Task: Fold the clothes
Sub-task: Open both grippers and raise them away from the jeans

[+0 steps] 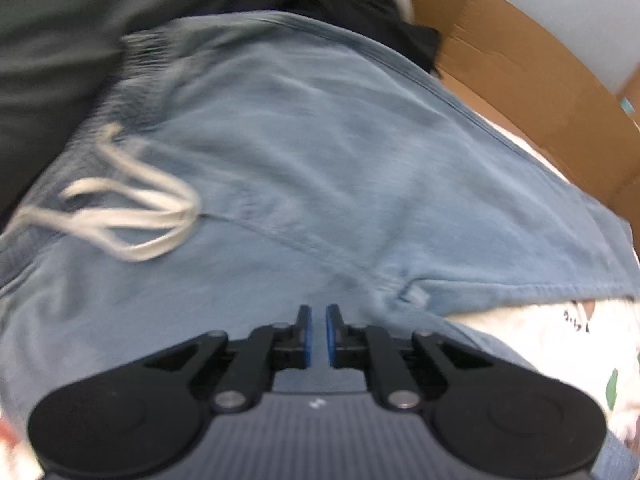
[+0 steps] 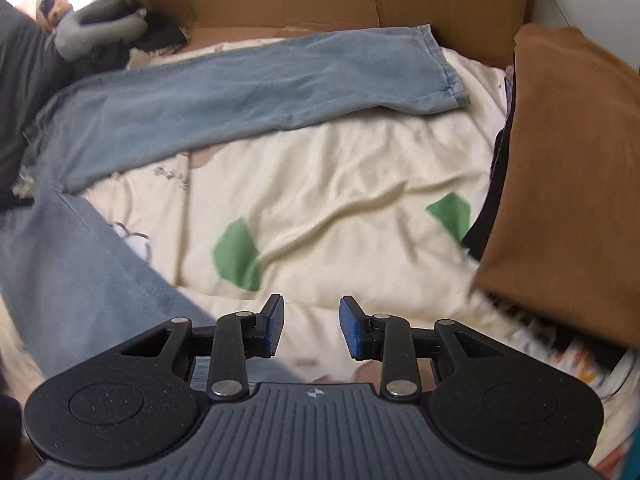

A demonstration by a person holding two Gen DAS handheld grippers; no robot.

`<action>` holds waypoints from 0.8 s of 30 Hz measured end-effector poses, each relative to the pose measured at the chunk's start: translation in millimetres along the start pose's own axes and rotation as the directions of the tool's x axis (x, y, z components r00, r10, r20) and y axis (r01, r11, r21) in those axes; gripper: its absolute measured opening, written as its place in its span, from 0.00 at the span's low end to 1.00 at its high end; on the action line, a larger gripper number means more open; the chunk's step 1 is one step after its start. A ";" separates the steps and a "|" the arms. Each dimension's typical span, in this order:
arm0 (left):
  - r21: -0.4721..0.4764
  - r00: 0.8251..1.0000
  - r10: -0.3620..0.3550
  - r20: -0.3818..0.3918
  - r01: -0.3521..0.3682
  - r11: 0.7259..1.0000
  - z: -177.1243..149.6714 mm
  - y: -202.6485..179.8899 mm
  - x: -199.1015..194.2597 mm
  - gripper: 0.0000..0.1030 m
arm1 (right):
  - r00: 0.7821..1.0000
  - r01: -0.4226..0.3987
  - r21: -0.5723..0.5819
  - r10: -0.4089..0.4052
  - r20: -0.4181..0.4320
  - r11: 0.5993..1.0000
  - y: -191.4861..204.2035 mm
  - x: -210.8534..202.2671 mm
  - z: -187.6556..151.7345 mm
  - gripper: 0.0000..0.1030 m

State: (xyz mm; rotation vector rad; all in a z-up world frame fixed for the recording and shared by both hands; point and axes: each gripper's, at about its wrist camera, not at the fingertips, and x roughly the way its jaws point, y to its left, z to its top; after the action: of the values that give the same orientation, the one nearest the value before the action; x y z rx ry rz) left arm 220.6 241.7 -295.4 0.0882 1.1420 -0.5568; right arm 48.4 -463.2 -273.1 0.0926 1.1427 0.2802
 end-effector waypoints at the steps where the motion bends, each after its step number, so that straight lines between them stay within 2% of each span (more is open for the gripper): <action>1: -0.015 1.000 0.011 0.006 -0.011 1.000 -0.9 5.7 -6.5 0.12 | 1.000 -0.010 -0.009 0.010 0.001 1.000 4.0 -0.3 -1.9 0.37; 7: -0.091 0.995 0.099 -0.020 -0.101 0.991 -21.2 44.0 -37.8 0.13 | 0.999 -0.039 -0.093 0.036 -0.035 0.995 24.1 8.0 -8.7 0.37; 9: -0.120 0.985 0.168 -0.046 -0.173 0.978 -31.2 56.7 -44.1 0.13 | 0.998 -0.049 -0.114 0.044 -0.050 0.992 30.4 11.2 -11.8 0.37; 14: -0.217 0.971 0.219 -0.091 -0.234 0.948 -53.5 90.1 -51.8 0.13 | 0.994 -0.065 -0.178 0.048 -0.098 0.982 43.7 14.2 -24.0 0.37; 21: -0.339 0.966 0.223 -0.134 -0.256 0.905 -78.7 125.4 -49.5 0.13 | 0.980 -0.098 -0.233 0.053 -0.194 0.967 52.8 23.1 -46.6 0.37; 24: -0.337 0.965 0.224 -0.138 -0.258 0.905 -83.3 127.5 -45.2 0.13 | 0.974 -0.107 -0.207 0.060 -0.220 0.973 50.5 29.9 -52.9 0.37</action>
State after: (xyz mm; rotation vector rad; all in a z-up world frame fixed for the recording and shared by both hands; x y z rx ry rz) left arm 196.5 397.0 -318.3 -0.0546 1.2879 -0.1213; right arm 3.3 -410.4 -310.7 -0.0849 1.3147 0.4982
